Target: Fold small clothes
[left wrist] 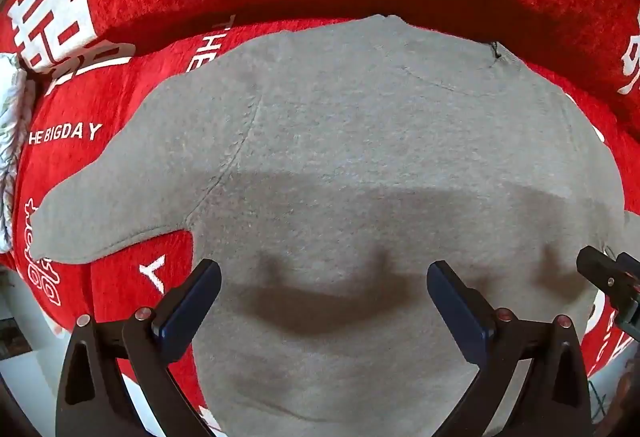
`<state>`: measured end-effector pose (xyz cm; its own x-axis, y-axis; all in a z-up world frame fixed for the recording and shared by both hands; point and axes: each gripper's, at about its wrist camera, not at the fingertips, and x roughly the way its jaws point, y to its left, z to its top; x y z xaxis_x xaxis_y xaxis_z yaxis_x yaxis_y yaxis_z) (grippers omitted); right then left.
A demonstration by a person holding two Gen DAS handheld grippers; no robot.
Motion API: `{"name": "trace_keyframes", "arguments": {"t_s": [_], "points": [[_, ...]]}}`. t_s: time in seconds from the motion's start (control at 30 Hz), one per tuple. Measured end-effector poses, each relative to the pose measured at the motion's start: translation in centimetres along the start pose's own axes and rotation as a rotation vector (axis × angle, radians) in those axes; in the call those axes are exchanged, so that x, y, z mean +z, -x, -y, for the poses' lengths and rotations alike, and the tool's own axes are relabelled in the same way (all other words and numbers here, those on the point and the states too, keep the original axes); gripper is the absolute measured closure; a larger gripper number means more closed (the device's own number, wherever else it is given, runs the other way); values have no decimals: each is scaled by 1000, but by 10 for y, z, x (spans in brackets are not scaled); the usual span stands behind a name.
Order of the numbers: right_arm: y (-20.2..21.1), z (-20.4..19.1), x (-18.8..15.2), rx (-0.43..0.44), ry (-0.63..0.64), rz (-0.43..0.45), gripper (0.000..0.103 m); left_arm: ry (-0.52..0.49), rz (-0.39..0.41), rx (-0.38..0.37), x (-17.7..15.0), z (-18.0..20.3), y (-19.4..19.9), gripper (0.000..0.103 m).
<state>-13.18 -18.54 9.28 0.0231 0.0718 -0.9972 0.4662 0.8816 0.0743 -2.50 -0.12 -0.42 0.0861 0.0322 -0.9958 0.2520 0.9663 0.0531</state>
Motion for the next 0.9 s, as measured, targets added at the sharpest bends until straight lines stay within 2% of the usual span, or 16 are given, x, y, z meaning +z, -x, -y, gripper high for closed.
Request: {"name": "trace_keyframes", "arguments": {"t_s": [0.53,0.9], "points": [[-3,6,-12,-1,3,-4,1,13,-11,-4,-1,-5,-2,0],[-11,-8,-6,-16,0,-25,1,14,-15,1,3,-5,-5,0]]}}
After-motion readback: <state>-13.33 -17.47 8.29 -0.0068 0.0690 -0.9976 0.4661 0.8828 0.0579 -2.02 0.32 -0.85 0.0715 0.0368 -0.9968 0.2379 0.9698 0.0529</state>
